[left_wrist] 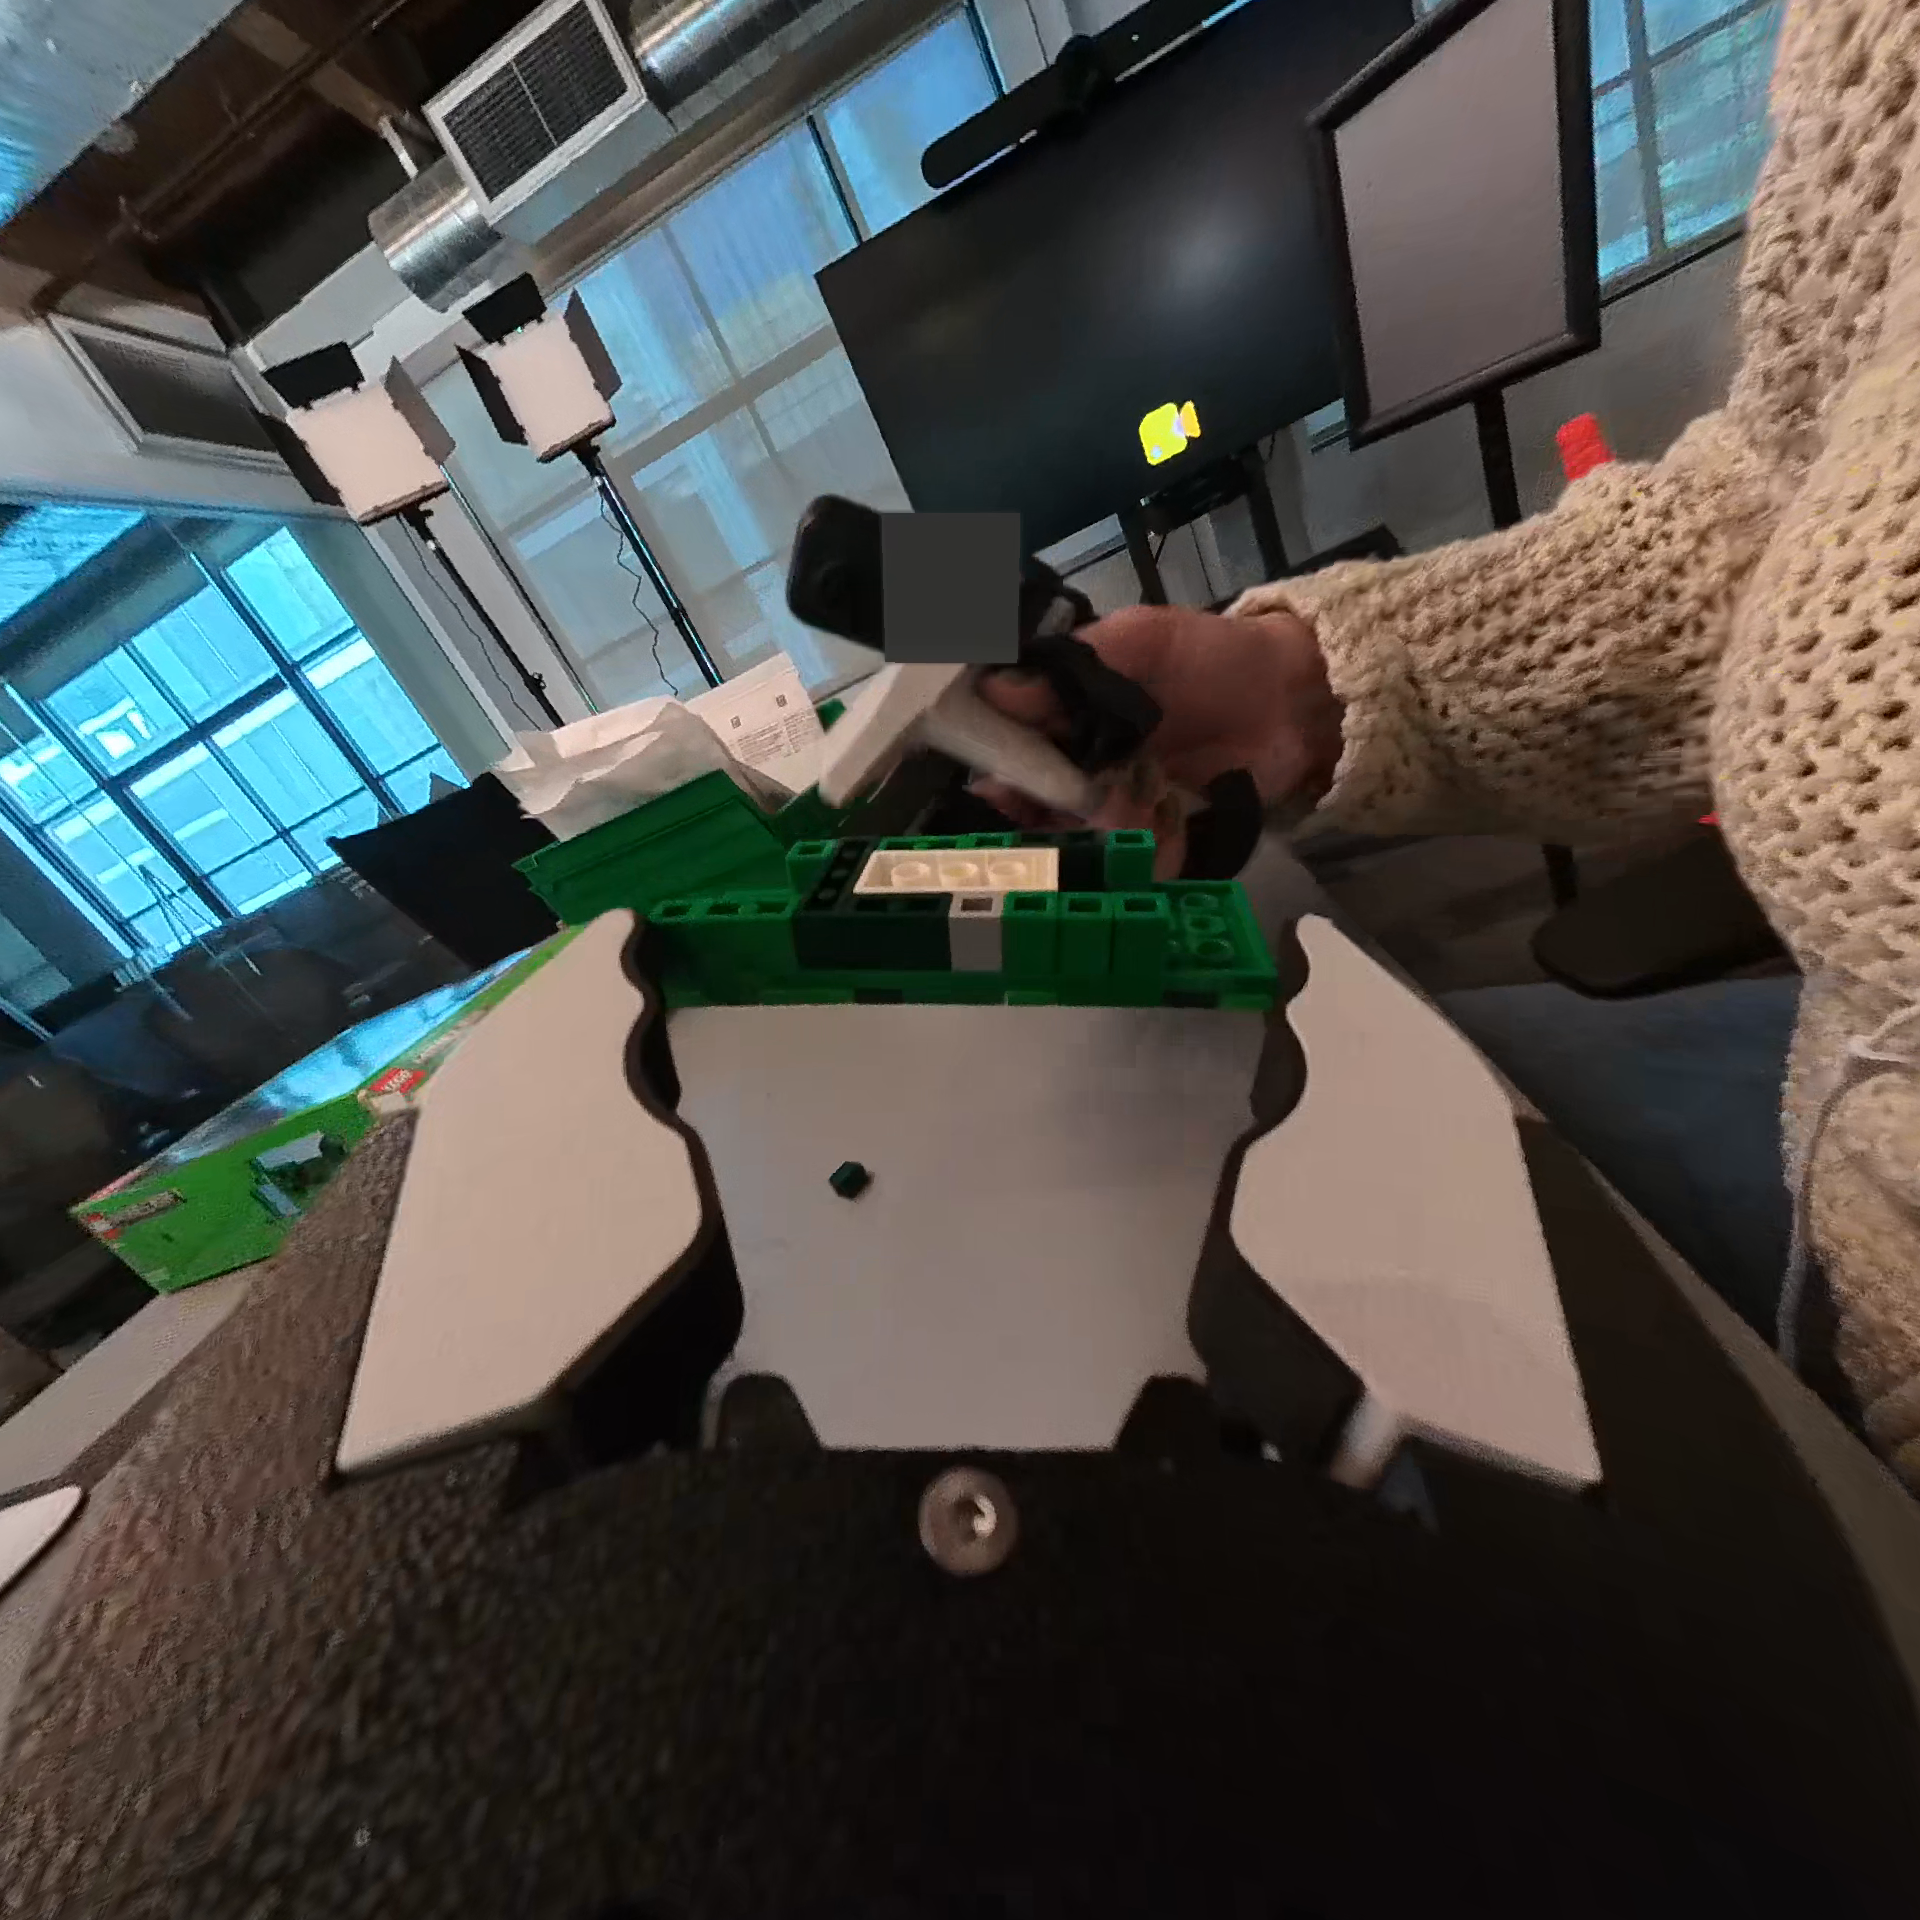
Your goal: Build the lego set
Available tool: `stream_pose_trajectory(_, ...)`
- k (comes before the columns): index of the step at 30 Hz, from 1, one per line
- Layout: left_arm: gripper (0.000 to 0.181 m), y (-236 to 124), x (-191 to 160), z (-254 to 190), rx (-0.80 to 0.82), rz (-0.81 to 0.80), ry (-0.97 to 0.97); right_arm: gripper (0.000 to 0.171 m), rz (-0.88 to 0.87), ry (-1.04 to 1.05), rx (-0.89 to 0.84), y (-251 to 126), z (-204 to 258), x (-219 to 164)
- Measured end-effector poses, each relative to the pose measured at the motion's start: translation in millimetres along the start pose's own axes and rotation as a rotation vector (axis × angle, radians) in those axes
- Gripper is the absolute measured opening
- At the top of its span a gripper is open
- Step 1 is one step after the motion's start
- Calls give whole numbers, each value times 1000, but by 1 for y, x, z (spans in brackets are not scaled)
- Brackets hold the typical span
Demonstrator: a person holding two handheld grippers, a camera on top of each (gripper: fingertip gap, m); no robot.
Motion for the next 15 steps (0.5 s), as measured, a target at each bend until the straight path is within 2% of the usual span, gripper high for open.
stream_pose_trajectory(3, 110, 3, -4, -2, -46, 49, -25, 32, 187, -280, -303, -18, -32, -3)
stream_pose_trajectory(5, 110, 5, -8, -5, -77, 91, -47, 26, 372, -402, -408, -22, -51, -11)
stream_pose_trajectory(9, 110, 6, -9, 0, -79, 99, -94, 24, 582, -492, -435, -16, -77, -23)
stream_pose_trajectory(15, 110, 6, -9, 4, -64, 90, -126, 22, 633, -510, -379, -7, -83, -13)
Point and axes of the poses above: each gripper's, where its closed fingertips meet, y out along the fingers, x out of its top, z = x × y across the jaws, the point moved 8 cm from there along -y, back along the fingers, and after that the axes turned 5 degrees about -y, right-handed, at the moved point
